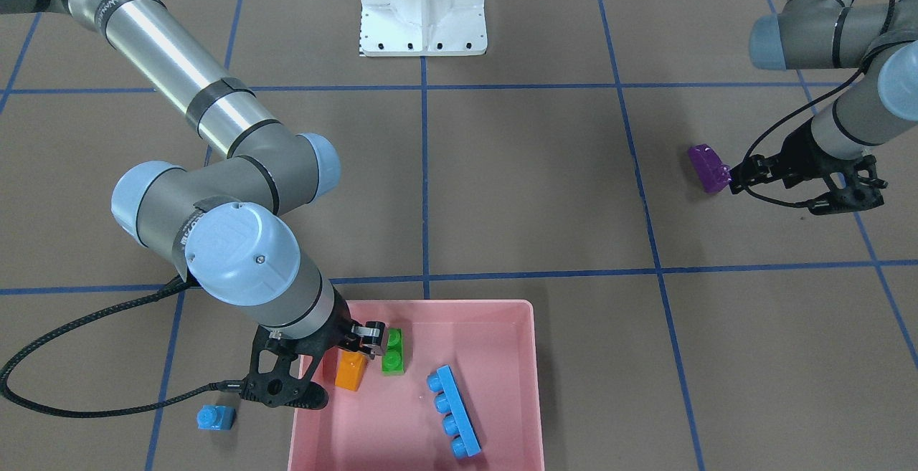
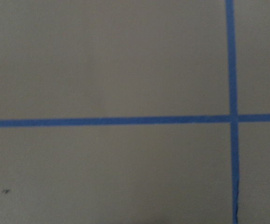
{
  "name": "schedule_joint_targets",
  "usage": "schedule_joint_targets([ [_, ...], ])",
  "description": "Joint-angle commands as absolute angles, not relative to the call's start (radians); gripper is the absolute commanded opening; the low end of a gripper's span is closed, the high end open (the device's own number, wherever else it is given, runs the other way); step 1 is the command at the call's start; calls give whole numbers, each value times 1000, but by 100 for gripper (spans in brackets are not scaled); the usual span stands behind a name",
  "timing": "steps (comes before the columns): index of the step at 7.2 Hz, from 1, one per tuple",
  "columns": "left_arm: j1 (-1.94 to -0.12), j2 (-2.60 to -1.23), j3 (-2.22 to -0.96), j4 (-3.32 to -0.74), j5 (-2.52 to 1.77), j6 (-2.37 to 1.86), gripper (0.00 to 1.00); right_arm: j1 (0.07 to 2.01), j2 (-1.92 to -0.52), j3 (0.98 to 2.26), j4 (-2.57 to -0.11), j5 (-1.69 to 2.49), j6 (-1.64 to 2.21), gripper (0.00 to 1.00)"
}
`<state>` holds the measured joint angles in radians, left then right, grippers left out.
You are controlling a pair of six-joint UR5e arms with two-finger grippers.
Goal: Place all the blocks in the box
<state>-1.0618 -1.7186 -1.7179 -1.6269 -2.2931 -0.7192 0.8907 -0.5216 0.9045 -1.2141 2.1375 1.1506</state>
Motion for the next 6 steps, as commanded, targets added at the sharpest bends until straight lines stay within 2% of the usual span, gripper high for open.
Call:
schedule_joint_targets([
  [1, -1046, -1669, -1715, -1629, -2303, -767, 100, 934, -519, 913, -1215, 2152, 1149, 100],
  [3, -982, -1670, -1712, -1631, -2302, -819, 100, 1027, -529, 920, -1227, 2253, 1134, 100],
  [6, -891, -1669, -1695, -1631, -2301, -821, 97, 1088, -650, 917, -1224, 2255, 996, 100],
])
